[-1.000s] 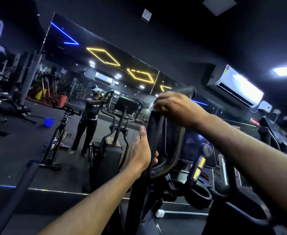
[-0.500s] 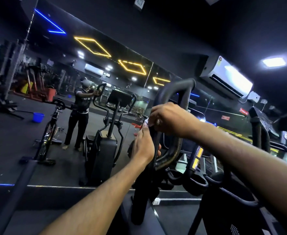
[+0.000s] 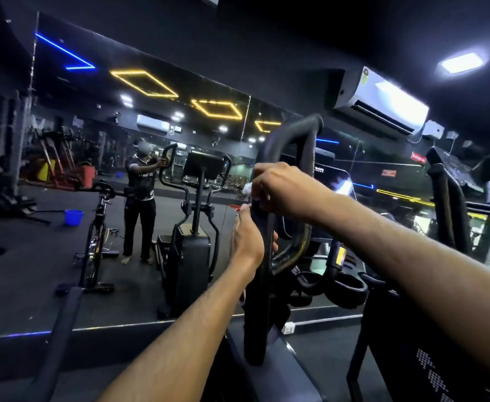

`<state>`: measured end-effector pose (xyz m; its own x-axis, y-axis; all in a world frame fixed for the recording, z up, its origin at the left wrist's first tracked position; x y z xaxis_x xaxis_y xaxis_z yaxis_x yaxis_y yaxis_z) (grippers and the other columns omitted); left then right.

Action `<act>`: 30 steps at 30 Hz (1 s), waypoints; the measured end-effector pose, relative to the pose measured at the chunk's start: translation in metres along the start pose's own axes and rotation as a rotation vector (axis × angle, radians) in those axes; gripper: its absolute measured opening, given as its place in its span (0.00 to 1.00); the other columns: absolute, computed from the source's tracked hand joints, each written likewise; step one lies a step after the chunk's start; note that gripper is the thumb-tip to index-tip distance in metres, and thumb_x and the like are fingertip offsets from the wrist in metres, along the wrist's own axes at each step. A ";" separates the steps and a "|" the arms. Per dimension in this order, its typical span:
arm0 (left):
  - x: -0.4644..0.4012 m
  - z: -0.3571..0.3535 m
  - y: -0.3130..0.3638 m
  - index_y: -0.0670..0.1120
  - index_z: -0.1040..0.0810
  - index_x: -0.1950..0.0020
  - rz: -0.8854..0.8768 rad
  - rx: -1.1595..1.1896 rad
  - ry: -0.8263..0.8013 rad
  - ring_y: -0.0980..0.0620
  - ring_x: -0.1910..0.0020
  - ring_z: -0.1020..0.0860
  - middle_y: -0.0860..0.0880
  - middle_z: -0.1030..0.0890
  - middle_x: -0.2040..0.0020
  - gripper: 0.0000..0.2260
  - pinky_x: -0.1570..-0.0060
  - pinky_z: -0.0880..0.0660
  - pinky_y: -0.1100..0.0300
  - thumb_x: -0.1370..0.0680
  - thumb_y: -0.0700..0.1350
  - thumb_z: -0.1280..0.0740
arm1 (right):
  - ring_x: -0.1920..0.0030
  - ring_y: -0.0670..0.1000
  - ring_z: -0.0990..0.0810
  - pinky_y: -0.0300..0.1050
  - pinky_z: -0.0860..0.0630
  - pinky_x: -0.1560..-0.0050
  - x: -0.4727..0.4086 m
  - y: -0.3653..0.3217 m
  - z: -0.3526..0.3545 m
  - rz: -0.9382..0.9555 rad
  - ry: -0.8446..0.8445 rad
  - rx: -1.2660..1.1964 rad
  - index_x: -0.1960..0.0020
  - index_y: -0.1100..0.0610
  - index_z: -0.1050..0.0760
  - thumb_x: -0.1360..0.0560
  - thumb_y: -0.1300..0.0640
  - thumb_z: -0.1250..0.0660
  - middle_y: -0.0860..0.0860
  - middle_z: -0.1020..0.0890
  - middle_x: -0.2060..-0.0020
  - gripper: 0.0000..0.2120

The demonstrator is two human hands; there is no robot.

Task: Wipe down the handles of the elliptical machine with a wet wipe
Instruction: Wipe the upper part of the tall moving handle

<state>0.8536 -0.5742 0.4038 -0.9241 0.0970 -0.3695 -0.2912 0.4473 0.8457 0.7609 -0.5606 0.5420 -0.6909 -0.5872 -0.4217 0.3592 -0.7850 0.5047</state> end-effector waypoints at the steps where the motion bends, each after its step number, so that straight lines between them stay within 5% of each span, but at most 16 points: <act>1: 0.000 0.000 -0.001 0.42 0.21 0.49 0.011 0.001 0.000 0.44 0.70 0.22 0.41 0.19 0.67 0.28 0.63 0.25 0.50 0.15 0.58 0.55 | 0.54 0.53 0.22 0.53 0.23 0.54 0.003 -0.004 -0.005 0.012 -0.047 -0.004 0.55 0.59 0.17 0.28 0.64 0.29 0.51 0.23 0.53 0.03; 5: 0.005 -0.001 0.003 0.39 0.21 0.52 0.022 0.049 0.001 0.45 0.74 0.24 0.40 0.21 0.68 0.28 0.70 0.28 0.56 0.13 0.54 0.55 | 0.57 0.49 0.23 0.41 0.29 0.53 0.007 0.010 0.009 0.030 0.004 -0.151 0.52 0.57 0.14 0.28 0.62 0.24 0.48 0.21 0.56 0.05; 9: 0.007 -0.005 0.008 0.43 0.22 0.55 0.006 0.090 -0.025 0.45 0.75 0.26 0.40 0.23 0.68 0.28 0.72 0.29 0.57 0.12 0.55 0.55 | 0.53 0.50 0.26 0.45 0.28 0.48 0.014 0.045 0.027 -0.113 0.321 -0.141 0.48 0.57 0.16 0.25 0.59 0.26 0.52 0.19 0.53 0.06; 16: 0.003 -0.003 -0.004 0.40 0.20 0.57 0.065 0.108 -0.001 0.45 0.75 0.26 0.40 0.23 0.69 0.31 0.71 0.28 0.56 0.13 0.59 0.53 | 0.55 0.57 0.20 0.47 0.25 0.52 0.050 0.025 -0.003 -0.102 0.471 -0.188 0.50 0.60 0.17 0.28 0.64 0.25 0.55 0.18 0.54 0.07; 22: -0.004 -0.004 -0.004 0.39 0.19 0.49 0.040 0.143 -0.006 0.47 0.72 0.23 0.41 0.20 0.65 0.32 0.72 0.27 0.58 0.13 0.60 0.54 | 0.56 0.47 0.18 0.44 0.21 0.53 0.077 0.028 -0.028 -0.097 0.411 -0.445 0.53 0.58 0.15 0.30 0.66 0.24 0.49 0.16 0.55 0.07; 26: -0.006 -0.002 -0.010 0.38 0.21 0.52 0.060 0.054 0.012 0.44 0.74 0.27 0.41 0.23 0.69 0.33 0.71 0.29 0.55 0.14 0.63 0.54 | 0.56 0.42 0.18 0.32 0.23 0.49 0.081 0.084 0.003 -0.343 0.745 -0.596 0.52 0.57 0.14 0.29 0.67 0.26 0.47 0.16 0.56 0.09; 30: -0.002 0.004 -0.005 0.38 0.21 0.49 0.039 -0.012 0.065 0.44 0.75 0.25 0.41 0.21 0.70 0.31 0.71 0.27 0.56 0.13 0.62 0.52 | 0.54 0.40 0.19 0.31 0.24 0.47 0.062 0.087 -0.012 -0.422 0.785 -0.631 0.49 0.58 0.15 0.27 0.67 0.28 0.47 0.17 0.53 0.09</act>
<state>0.8576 -0.5731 0.3986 -0.9490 0.0560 -0.3101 -0.2567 0.4337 0.8637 0.7562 -0.6675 0.5507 -0.3216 -0.0332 -0.9463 0.5991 -0.7811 -0.1762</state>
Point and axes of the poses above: each hand's wrist, its own x-axis away from the middle knuckle, its own z-axis out of the back of the hand, y = z × x, the point moved 10 cm from there along -x, towards the middle knuckle
